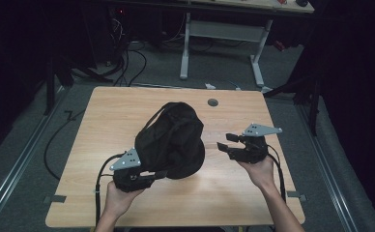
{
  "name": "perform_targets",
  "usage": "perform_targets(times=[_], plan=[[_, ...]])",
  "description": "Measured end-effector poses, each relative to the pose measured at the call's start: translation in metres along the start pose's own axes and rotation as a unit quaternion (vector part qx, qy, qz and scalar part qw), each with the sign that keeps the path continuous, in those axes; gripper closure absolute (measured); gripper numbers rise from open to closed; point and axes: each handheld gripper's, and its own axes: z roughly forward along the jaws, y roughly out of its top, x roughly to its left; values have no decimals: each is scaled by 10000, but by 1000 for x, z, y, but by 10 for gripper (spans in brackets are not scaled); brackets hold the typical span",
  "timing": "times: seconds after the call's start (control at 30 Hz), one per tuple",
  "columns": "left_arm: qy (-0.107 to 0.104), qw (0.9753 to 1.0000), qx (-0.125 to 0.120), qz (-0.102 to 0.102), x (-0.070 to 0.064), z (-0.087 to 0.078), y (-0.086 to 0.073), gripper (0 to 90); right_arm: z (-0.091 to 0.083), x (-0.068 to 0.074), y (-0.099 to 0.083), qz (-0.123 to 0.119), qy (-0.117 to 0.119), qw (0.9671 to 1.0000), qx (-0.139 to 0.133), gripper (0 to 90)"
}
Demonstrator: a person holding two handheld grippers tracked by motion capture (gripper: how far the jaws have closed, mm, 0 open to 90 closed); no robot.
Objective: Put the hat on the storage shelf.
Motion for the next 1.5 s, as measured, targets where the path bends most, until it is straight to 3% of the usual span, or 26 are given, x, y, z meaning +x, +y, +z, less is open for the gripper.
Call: perform_targets(times=[0.27,0.33,0.87,1.23,1.5], plan=[[79,10000,-13,18,0,-5,5,692,7,-3,-26,218,-86,9996,177,464],[86,9999,-85,-91,1,-7,7,692,11,-3,-33,193,-155,9993,290,470],[405,9986,-287,-155,5,-4,17,692,35,-8,-93,496,-626,9933,837,449],[727,9959,-502,-197,11,-1,30,691,41,-10,-109,415,-1017,9890,994,430],[940,9931,-663,-238,15,2,42,692,45,-12,-116,465,-1118,9873,1030,411]])
